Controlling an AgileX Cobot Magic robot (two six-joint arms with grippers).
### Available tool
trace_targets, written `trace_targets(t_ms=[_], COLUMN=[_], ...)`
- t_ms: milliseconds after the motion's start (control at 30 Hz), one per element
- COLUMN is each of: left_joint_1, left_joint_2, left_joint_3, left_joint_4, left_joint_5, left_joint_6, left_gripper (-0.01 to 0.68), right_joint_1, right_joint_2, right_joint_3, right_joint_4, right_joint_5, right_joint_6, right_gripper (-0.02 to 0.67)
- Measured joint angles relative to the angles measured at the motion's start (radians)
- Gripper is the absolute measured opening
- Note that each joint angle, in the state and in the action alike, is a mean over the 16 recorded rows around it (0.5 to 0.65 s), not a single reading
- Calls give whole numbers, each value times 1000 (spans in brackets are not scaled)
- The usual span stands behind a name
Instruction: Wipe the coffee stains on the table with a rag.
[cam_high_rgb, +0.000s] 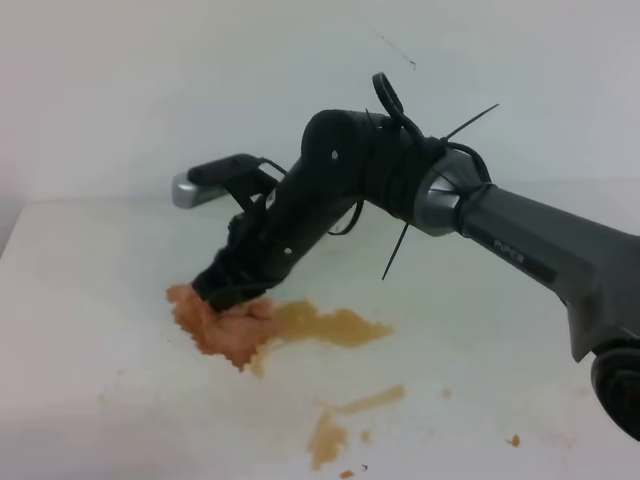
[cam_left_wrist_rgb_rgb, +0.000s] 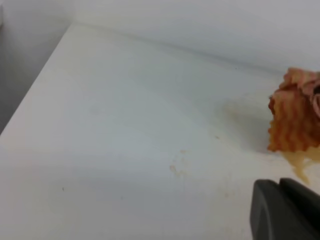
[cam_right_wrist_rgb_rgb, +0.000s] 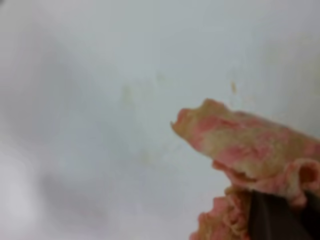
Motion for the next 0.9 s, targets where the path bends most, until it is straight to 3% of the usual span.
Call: trace_targets(t_ms=[233,467,900], left_joint_1=[0,0,0], left_joint_2=[-2,-2,2], left_joint_3=[5,5,2], left_joint_4=[0,0,0], left_joint_5=[-1,-1,0], left_joint_6=[0,0,0], left_gripper=[-2,-2,-2], right_joint_1=[10,0,-97], right_joint_2=[66,128,148], right_joint_3=[-52,-56,-63], right_joint_4=[44,-5,-75], right_joint_5=[-40,-53,-19], right_joint_6=[-12,15,76], right_gripper=[-1,8,8])
